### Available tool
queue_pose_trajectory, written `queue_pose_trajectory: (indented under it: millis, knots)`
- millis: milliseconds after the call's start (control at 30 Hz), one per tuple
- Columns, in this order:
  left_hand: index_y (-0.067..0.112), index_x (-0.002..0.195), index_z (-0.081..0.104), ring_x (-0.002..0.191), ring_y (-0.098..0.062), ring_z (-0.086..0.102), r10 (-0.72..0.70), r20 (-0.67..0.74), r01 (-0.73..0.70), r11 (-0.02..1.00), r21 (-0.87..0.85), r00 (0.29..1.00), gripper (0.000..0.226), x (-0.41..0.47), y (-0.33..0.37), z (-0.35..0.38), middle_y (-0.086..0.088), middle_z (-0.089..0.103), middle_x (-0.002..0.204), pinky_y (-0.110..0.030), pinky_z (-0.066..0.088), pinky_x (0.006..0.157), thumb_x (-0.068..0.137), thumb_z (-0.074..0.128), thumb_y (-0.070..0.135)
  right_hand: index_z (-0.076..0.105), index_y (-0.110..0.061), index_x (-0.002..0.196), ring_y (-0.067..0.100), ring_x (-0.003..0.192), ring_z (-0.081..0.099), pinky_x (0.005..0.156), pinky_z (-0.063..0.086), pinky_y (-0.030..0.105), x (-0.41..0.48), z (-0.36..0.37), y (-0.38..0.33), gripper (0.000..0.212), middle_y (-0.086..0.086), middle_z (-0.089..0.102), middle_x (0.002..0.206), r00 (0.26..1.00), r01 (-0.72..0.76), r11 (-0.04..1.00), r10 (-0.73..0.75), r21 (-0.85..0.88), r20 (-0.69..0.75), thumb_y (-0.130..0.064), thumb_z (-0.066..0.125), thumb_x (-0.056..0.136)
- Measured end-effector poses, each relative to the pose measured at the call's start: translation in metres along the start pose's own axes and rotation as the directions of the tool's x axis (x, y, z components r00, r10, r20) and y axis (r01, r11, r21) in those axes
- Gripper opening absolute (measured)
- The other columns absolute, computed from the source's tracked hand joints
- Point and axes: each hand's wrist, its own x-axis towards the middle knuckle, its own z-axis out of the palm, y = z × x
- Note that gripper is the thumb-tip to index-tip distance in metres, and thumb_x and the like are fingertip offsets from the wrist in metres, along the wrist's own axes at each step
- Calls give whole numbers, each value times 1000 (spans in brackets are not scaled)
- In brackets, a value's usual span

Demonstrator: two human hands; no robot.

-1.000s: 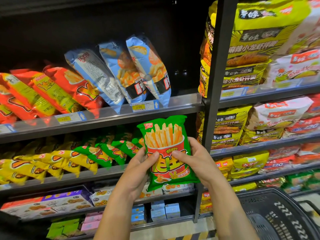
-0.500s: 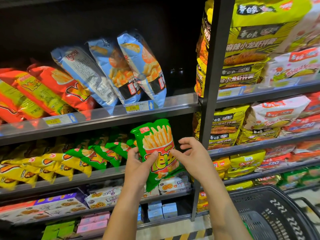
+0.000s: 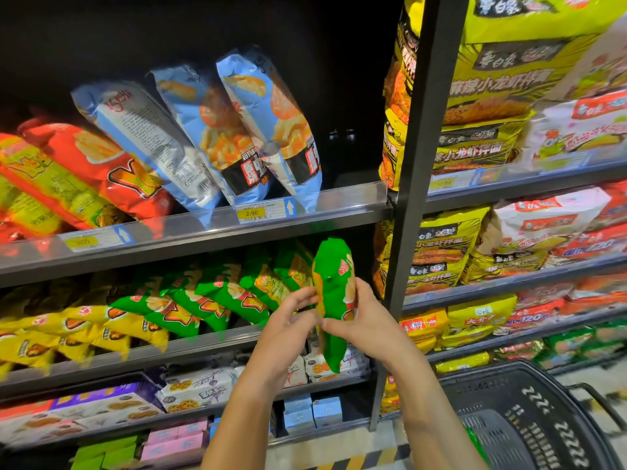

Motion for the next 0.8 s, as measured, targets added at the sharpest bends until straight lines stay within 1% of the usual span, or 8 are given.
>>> queue_pose_trajectory:
  millis: [67, 200, 300, 333, 400, 500, 700, 800]
  knots:
    - [38, 129, 67, 121, -1, 66, 2, 32, -2, 1000, 4, 999, 40, 5, -2, -1, 15, 70, 132, -28, 52, 106, 102, 62, 8, 33, -36, 136, 5, 108, 65, 84, 52, 26, 7, 6, 3, 78, -12, 62, 124, 995, -8, 1000, 6, -20, -98, -37, 88, 81]
    - [31, 132, 66, 116, 5, 67, 25, 58, -28, 998, 51, 998, 32, 16, -6, -6, 15, 74, 127, -18, 52, 100, 106, 61, 13, 34, -25, 146, 10, 106, 57, 80, 44, 28, 20, 19, 7, 80, -10, 58, 122, 962, -25, 995, -2, -95, -272, -40, 84, 85]
    - [33, 125, 64, 118, -7, 67, 103, -47, -87, 961, 263, 994, 25, 32, -10, -17, 11, 71, 130, -26, 52, 104, 103, 65, 20, 37, -24, 146, 13, 108, 60, 77, 44, 26, 31, 28, 11, 74, -4, 63, 128, 944, -14, 992, -28, -124, -329, -38, 81, 89]
    - [32, 129, 62, 119, -15, 65, 180, -105, -117, 891, 438, 978, 29, 38, -13, -22, 10, 67, 134, -31, 52, 103, 102, 67, 25, 38, -24, 148, 15, 113, 61, 80, 46, 26, 36, 30, 14, 75, -3, 63, 131, 937, -18, 990, -31, -138, -347, -37, 81, 88]
    - [23, 143, 57, 124, -26, 59, 345, -167, -102, 642, 760, 924, 48, 51, -20, -32, 4, 60, 141, -41, 48, 106, 98, 71, 30, 37, -25, 151, 19, 122, 59, 88, 48, 30, 47, 34, 19, 80, -2, 61, 135, 925, -29, 986, -35, -161, -378, -34, 83, 87]
    - [16, 148, 54, 138, -33, 46, 462, -189, -15, 402, 916, 866, 68, 71, -31, -47, -9, 54, 147, -50, 42, 113, 87, 81, 31, 37, -24, 153, 22, 127, 56, 95, 48, 34, 62, 36, 23, 83, 0, 55, 139, 911, -42, 986, -28, -159, -412, -31, 85, 86]
    - [8, 135, 65, 125, -48, 56, 432, -168, 90, 195, 977, 886, 78, 95, -51, -64, -22, 61, 131, -62, 48, 104, 66, 95, 28, 42, -24, 149, 20, 126, 53, 93, 47, 32, 97, 36, 27, 74, 0, 51, 137, 890, -42, 988, -29, -146, -455, -26, 84, 87]
    - [10, 137, 63, 128, -47, 54, 421, -175, 106, 182, 977, 890, 75, 99, -56, -68, -21, 59, 135, -62, 47, 108, 69, 92, 29, 48, -19, 120, 23, 112, 58, 78, 45, 31, 118, 38, 28, 51, 1, 54, 119, 882, -68, 980, -28, -184, -470, -28, 85, 87]
